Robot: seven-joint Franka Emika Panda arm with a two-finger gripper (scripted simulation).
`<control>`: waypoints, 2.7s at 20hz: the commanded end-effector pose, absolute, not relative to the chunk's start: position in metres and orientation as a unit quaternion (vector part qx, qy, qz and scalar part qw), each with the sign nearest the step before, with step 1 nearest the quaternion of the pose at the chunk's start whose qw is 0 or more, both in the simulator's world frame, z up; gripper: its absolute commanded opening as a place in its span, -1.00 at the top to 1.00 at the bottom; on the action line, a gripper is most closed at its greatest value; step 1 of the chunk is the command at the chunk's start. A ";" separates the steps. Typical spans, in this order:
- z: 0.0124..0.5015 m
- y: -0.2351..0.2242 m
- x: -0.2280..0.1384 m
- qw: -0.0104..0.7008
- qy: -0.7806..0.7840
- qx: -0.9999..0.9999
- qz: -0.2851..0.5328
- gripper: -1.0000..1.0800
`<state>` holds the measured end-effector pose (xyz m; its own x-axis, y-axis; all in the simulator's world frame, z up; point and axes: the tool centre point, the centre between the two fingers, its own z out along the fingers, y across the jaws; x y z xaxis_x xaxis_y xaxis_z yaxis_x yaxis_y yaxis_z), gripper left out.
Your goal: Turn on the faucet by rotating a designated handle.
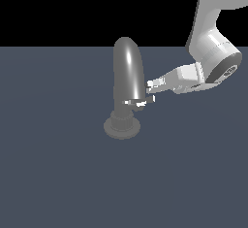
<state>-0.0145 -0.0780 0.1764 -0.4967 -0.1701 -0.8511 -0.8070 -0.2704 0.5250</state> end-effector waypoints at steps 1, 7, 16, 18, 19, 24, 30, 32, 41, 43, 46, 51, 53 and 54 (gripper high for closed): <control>0.176 -0.078 -0.015 0.240 0.555 -0.438 0.665 1.00; 0.170 -0.080 -0.021 0.240 0.555 -0.438 0.665 1.00; 0.142 -0.089 -0.051 0.240 0.555 -0.438 0.665 1.00; 0.139 -0.090 -0.054 0.240 0.555 -0.438 0.665 1.00; 0.155 -0.087 -0.042 0.248 0.550 -0.450 0.658 1.00; 0.122 -0.089 -0.049 0.245 0.552 -0.445 0.661 1.00; 0.085 -0.092 -0.057 0.241 0.555 -0.439 0.664 1.00; 0.079 -0.092 -0.059 0.241 0.555 -0.438 0.665 1.00; 0.090 -0.083 -0.032 0.250 0.545 -0.455 0.658 1.00; 0.083 -0.083 -0.031 0.249 0.546 -0.453 0.659 1.00; 0.072 -0.082 -0.028 0.247 0.548 -0.450 0.661 1.00; 0.055 -0.081 -0.025 0.244 0.551 -0.444 0.663 1.00; 0.048 -0.080 -0.023 0.243 0.553 -0.442 0.663 1.00; 0.045 -0.080 -0.023 0.242 0.553 -0.441 0.664 1.00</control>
